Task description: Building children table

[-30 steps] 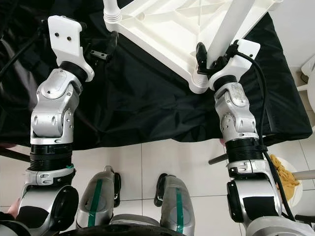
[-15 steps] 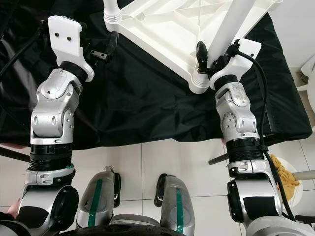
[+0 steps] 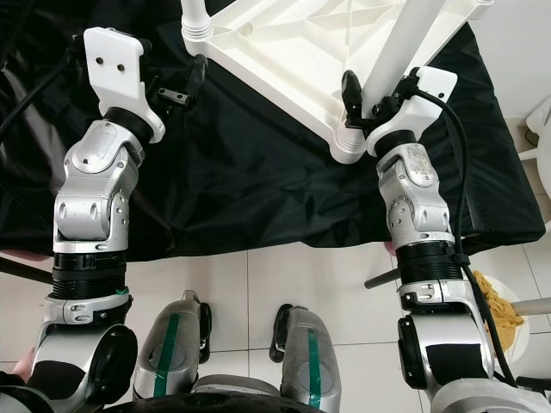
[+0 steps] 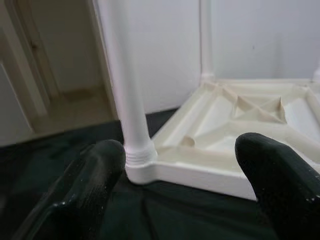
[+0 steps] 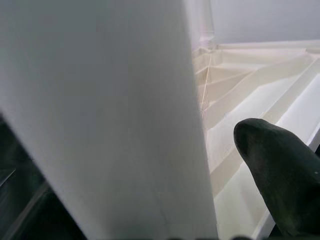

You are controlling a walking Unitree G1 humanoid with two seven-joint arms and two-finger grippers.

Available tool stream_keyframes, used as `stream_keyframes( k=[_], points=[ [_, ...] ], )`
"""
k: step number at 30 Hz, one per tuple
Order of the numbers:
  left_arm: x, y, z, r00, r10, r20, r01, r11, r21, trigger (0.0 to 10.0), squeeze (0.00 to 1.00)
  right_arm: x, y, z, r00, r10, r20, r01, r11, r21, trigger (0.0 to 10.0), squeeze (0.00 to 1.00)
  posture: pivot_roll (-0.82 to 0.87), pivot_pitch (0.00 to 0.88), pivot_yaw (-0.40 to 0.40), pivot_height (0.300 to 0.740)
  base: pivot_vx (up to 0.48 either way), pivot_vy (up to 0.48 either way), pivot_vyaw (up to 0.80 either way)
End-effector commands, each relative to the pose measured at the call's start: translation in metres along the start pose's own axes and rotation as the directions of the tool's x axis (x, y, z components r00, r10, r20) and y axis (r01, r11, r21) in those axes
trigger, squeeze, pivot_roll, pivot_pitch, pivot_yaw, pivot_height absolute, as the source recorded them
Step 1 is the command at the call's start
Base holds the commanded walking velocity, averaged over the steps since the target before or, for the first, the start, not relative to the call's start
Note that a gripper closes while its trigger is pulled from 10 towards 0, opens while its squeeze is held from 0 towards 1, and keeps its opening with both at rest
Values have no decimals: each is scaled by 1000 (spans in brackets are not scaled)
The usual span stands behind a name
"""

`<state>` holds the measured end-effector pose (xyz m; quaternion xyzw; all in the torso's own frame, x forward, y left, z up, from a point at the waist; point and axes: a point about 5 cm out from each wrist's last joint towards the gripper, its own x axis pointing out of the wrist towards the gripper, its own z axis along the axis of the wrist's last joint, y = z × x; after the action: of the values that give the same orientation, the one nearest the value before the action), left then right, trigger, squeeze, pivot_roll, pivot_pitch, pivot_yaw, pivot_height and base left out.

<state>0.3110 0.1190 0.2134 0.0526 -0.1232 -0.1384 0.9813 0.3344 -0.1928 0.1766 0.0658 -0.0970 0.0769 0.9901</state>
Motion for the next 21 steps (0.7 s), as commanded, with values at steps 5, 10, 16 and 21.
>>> stream_keyframes(
  k=[5, 10, 16, 21],
  points=[
    [2, 0, 3, 999, -12, 37, 12, 1000, 13, 10000, 0, 2, 15, 20, 966, 204, 160, -194, 978, -76, 10000, 0, 122, 0, 0, 740, 0, 0, 0],
    [1, -1, 3, 999, -13, 38, 13, 1000, 13, 10000, 0, 2, 15, 20, 966, 205, 159, -196, 978, -76, 10000, 0, 123, 0, 0, 740, 0, 0, 0],
    [0, -2, 1, 999, -19, 42, 19, 1000, 12, 10000, 0, 2, 16, 19, 964, 214, 155, -203, 976, -80, 10000, 0, 123, 0, 0, 740, 0, 0, 0],
    [-1, -3, 0, 999, -22, 42, 22, 1000, 9, 10000, 0, 0, 15, 17, 965, 213, 151, -202, 976, -84, 10000, 0, 121, 0, 0, 740, 0, 0, 0]
  ],
)
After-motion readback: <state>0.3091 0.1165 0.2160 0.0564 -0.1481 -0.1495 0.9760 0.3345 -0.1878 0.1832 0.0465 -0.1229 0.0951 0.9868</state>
